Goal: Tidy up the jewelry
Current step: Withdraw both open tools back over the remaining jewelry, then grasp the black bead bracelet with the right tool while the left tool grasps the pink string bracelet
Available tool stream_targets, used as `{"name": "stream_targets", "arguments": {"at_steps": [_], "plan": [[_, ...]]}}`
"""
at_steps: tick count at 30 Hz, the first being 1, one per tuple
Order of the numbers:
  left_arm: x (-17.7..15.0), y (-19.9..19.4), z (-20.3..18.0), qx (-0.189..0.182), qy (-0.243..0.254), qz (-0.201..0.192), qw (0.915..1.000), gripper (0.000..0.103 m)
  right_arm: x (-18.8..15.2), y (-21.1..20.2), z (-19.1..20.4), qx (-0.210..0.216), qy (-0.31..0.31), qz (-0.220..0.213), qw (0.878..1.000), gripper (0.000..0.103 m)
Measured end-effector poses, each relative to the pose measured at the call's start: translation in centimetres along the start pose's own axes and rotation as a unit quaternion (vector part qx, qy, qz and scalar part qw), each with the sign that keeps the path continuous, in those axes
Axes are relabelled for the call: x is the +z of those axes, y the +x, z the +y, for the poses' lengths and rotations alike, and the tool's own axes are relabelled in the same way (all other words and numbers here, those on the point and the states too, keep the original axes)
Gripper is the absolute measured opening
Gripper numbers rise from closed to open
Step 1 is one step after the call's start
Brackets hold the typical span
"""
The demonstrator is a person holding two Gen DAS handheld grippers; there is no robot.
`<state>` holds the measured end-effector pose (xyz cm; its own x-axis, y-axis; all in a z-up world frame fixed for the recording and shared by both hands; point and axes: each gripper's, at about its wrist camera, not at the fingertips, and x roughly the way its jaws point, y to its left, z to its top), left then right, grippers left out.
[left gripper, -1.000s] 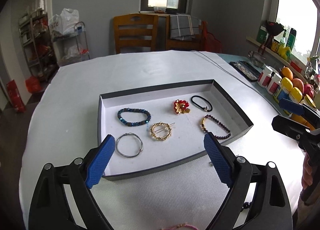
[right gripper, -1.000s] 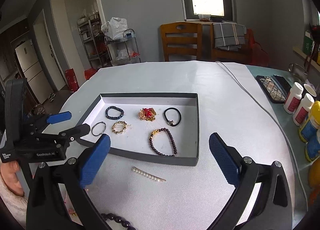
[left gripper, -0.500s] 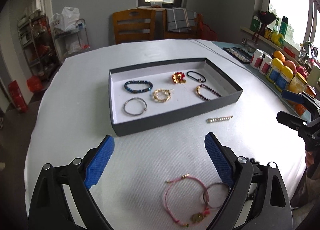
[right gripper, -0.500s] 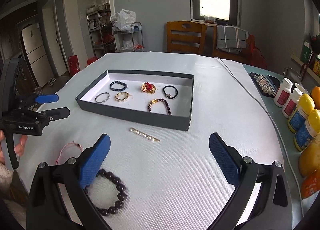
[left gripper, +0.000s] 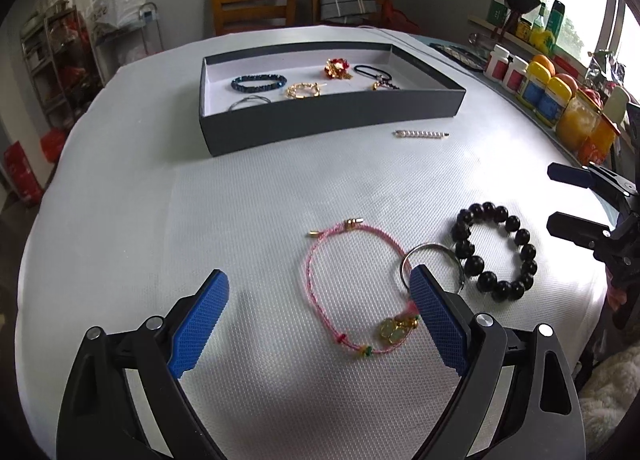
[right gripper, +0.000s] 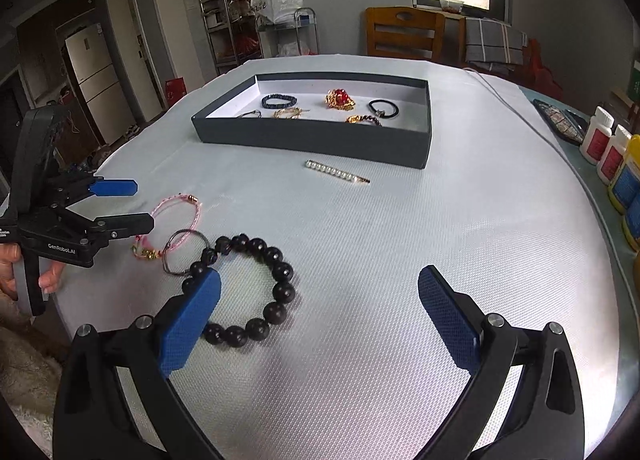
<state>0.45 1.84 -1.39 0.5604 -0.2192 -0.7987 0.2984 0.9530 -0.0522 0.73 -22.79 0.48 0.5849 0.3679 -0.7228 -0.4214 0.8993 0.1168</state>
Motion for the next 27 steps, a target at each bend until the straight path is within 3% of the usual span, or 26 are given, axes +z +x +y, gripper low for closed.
{"name": "stream_targets", "arguments": {"at_steps": [10, 19, 24, 27], "plan": [[-0.3, -0.1, 0.4, 0.009, -0.007, -0.001, 0.9999, 0.093, -1.3, 0.8, 0.9, 0.019, -0.005, 0.02, 1.0, 0.097], [0.5, 0.3, 0.3, 0.007, 0.011, 0.003, 0.9999, 0.086, -1.4, 0.6, 0.7, 0.019, -0.006, 0.019, 1.0, 0.097], [0.5, 0.7, 0.6, 0.005, 0.011, 0.009, 0.9999, 0.079, -1.3, 0.9, 0.9, 0.015, -0.013, 0.026, 0.999, 0.087], [0.6, 0.8, 0.6, 0.0, 0.015, 0.01, 0.9998, 0.071, -1.0, 1.1, 0.9, 0.013, -0.013, 0.028, 0.999, 0.075]]}}
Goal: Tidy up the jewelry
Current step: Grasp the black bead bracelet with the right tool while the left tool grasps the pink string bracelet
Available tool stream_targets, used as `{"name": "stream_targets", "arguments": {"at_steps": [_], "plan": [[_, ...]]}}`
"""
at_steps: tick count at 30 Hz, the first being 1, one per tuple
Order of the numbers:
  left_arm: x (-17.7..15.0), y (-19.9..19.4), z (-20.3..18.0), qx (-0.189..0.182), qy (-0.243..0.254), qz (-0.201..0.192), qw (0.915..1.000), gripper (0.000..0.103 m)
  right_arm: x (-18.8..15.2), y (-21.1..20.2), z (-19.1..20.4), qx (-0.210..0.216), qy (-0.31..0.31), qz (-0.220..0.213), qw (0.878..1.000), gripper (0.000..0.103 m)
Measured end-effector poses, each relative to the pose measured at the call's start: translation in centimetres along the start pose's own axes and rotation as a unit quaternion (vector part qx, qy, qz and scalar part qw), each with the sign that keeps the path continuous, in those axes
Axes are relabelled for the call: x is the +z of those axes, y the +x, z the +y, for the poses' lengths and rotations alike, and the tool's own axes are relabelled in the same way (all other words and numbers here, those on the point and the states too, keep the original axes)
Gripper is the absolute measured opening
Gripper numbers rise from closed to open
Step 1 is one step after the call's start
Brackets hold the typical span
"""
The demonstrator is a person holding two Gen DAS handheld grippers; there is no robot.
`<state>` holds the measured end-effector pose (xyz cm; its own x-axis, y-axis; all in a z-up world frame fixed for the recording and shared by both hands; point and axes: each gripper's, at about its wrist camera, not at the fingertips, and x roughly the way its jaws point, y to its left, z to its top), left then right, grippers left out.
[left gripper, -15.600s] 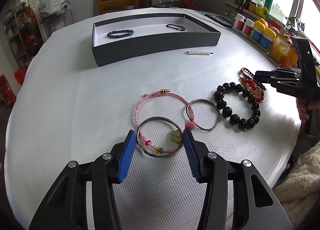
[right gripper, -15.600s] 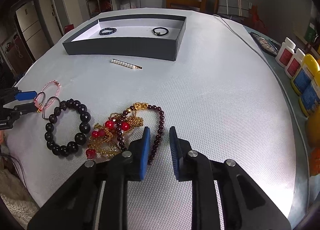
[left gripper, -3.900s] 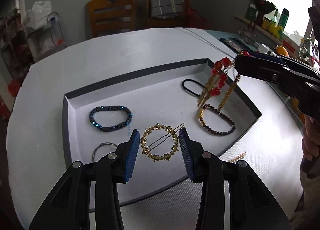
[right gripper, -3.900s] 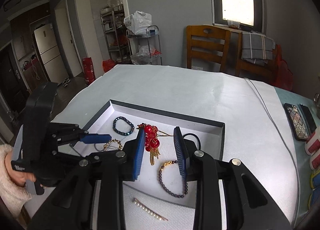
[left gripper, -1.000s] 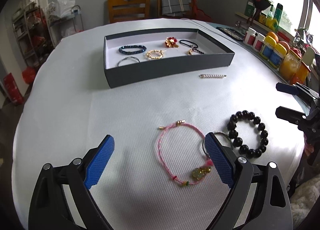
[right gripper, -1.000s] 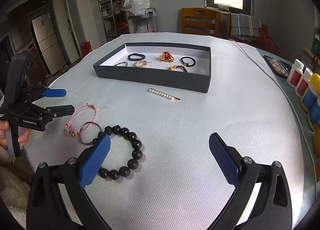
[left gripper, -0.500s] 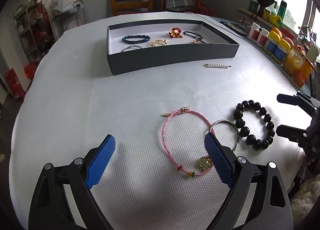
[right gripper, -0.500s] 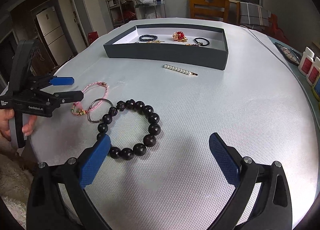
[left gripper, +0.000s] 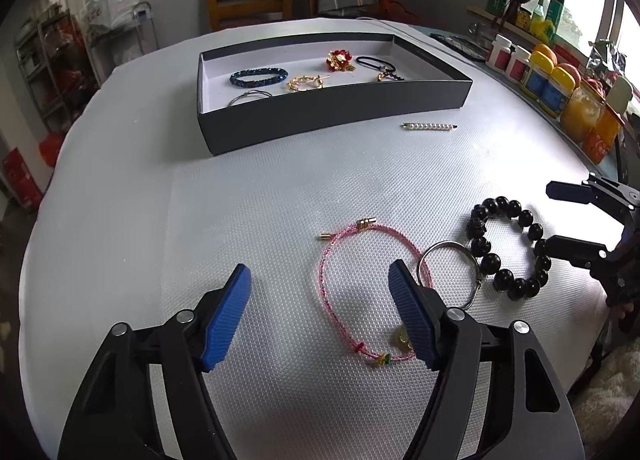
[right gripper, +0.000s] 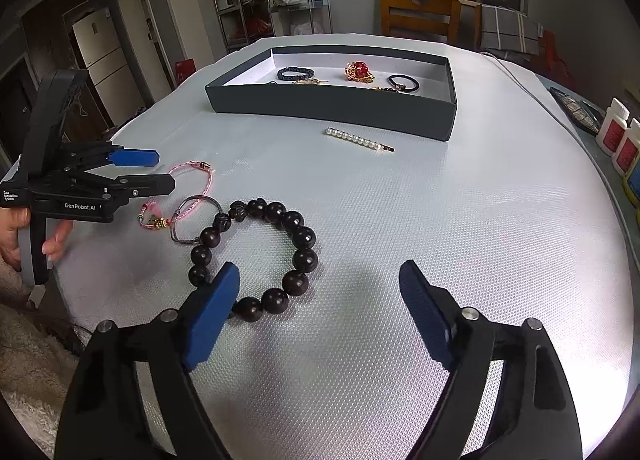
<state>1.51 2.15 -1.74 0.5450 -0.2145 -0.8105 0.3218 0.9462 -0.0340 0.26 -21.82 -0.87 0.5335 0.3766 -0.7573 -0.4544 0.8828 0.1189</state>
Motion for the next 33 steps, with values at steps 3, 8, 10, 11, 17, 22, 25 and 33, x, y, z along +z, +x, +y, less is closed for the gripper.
{"name": "stream_targets", "arguments": {"at_steps": [3, 8, 10, 11, 17, 22, 25, 33], "plan": [[0.1, 0.2, 0.1, -0.005, 0.0, 0.003, 1.0, 0.064, 0.3, 0.2, 0.2, -0.003, -0.006, 0.002, 1.0, 0.061], [0.2, 0.5, 0.0, -0.007, 0.007, 0.004, 0.9999, 0.053, 0.4, 0.8, 0.6, -0.002, -0.007, 0.012, 1.0, 0.047], [0.2, 0.5, 0.0, -0.007, 0.01, 0.003, 0.9999, 0.052, 0.4, 1.0, 0.8, -0.002, -0.01, 0.014, 1.0, 0.044], [0.2, 0.5, 0.0, -0.006, 0.011, 0.002, 0.9999, 0.049, 0.5, 1.0, 0.8, -0.003, -0.012, 0.015, 1.0, 0.041], [0.2, 0.5, 0.0, -0.003, 0.02, -0.005, 0.9998, 0.038, 0.6, 1.4, 1.0, -0.005, -0.016, 0.02, 1.0, 0.036], [-0.1, 0.4, -0.6, -0.001, 0.037, -0.012, 0.9992, 0.035, 0.5, 1.7, 1.2, -0.006, -0.017, 0.022, 1.0, 0.035], [-0.4, 0.3, -1.1, -0.004, 0.05, -0.015, 0.9986, 0.028, 0.6, 1.7, 1.3, -0.007, -0.02, 0.021, 1.0, 0.035], [-0.4, 0.3, -0.6, 0.004, 0.04, -0.018, 0.999, 0.007, 0.4, 1.9, 1.5, -0.024, -0.028, 0.011, 0.999, 0.021]]}}
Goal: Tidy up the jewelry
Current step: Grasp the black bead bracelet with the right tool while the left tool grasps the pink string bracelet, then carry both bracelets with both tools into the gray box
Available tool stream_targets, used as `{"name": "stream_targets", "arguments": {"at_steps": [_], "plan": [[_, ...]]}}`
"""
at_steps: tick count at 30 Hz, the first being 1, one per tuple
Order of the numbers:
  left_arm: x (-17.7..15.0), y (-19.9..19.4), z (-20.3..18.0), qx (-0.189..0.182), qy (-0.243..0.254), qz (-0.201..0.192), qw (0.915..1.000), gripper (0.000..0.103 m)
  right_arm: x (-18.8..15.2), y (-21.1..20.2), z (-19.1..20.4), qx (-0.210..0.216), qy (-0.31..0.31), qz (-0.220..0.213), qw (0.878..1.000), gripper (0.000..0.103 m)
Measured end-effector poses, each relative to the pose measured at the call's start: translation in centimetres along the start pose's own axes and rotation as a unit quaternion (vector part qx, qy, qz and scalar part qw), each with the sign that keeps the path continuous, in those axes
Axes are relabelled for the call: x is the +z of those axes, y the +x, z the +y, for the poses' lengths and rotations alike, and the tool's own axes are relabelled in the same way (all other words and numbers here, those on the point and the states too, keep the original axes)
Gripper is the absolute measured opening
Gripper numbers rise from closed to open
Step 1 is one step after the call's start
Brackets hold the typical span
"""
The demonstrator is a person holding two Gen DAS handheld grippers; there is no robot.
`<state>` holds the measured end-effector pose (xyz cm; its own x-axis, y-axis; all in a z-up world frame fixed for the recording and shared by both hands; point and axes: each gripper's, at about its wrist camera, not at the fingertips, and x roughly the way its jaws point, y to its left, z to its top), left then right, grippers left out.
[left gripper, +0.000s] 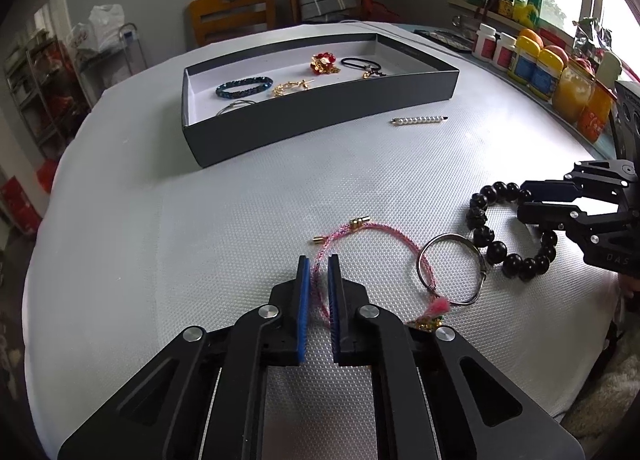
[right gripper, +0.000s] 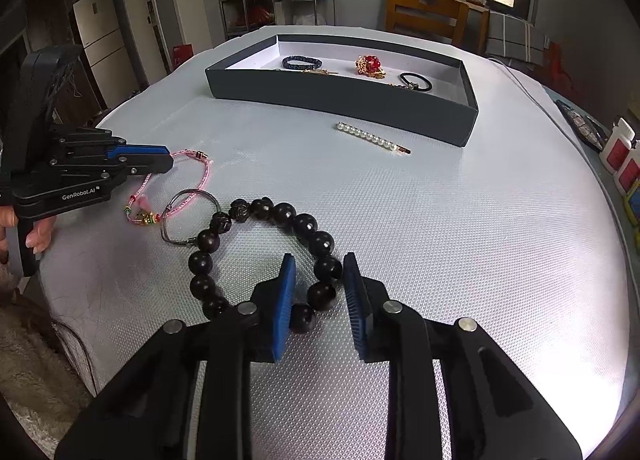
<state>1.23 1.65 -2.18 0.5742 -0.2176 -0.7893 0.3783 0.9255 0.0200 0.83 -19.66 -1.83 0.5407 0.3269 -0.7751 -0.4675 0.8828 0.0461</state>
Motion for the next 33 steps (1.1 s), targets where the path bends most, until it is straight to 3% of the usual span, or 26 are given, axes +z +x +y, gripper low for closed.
{"name": "stream_targets", "arguments": {"at_steps": [2, 16, 33], "plan": [[0.0, 0.0, 0.0, 0.001, 0.0, 0.0, 1.0, 0.003, 0.0, 0.0, 0.0, -0.001, 0.0, -0.001, 1.0, 0.014], [0.6, -2.1, 0.9, -0.005, -0.02, -0.024, 0.9995, 0.002, 0.8, -1.3, -0.6, 0.011, 0.008, -0.025, 1.0, 0.014], [3.9, -6.7, 2.8, 0.016, -0.03, -0.09, 0.9954, 0.002, 5.3, -4.0, -2.1, -0.015, 0.015, -0.088, 0.996, 0.014]]}}
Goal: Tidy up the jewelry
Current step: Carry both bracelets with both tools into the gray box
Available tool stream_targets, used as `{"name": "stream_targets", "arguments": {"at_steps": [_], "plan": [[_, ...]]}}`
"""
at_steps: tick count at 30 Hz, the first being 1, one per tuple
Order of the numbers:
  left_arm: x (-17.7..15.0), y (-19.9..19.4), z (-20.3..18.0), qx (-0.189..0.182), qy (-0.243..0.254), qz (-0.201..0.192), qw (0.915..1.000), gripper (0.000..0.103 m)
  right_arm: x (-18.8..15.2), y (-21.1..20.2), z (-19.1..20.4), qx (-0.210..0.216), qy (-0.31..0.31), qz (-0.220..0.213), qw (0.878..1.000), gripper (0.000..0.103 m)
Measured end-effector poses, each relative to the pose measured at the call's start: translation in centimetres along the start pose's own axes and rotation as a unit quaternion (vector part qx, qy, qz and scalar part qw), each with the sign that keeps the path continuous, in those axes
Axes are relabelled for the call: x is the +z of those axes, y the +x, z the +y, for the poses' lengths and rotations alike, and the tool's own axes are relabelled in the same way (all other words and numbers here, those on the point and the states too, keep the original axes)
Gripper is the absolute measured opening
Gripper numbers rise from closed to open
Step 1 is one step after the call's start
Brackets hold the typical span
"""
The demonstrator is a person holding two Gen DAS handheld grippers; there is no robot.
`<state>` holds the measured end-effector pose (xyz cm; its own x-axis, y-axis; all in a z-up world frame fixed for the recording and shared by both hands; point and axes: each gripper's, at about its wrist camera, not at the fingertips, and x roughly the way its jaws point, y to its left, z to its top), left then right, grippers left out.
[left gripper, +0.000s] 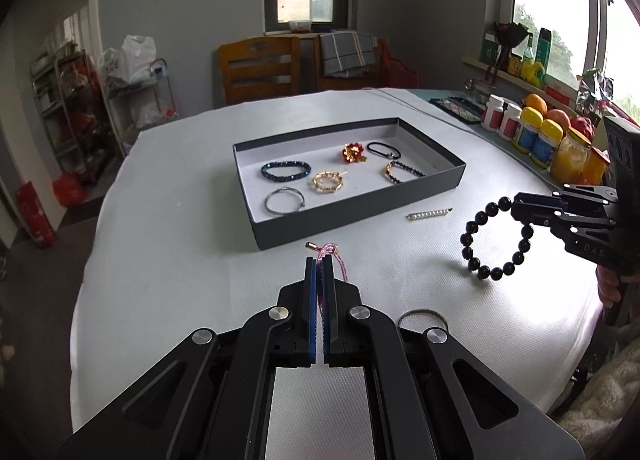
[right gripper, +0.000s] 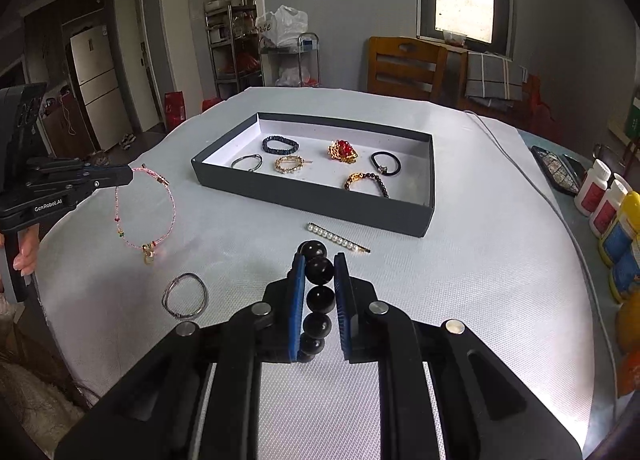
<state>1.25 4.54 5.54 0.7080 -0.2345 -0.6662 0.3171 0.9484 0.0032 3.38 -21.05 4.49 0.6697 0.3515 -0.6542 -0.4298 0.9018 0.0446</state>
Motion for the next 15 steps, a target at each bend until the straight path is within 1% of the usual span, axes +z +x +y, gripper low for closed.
{"name": "stream_targets", "arguments": {"at_steps": [8, 15], "plan": [[1.8, -0.4, 0.4, -0.003, 0.002, -0.017, 0.9998, 0.002, 2.5, 0.1, -0.5, 0.003, 0.003, -0.013, 1.0, 0.014], [5.2, 0.4, 0.2, 0.003, 0.012, -0.036, 0.9993, 0.002, 5.7, 0.2, -1.6, -0.002, 0.01, -0.038, 0.999, 0.014]]}}
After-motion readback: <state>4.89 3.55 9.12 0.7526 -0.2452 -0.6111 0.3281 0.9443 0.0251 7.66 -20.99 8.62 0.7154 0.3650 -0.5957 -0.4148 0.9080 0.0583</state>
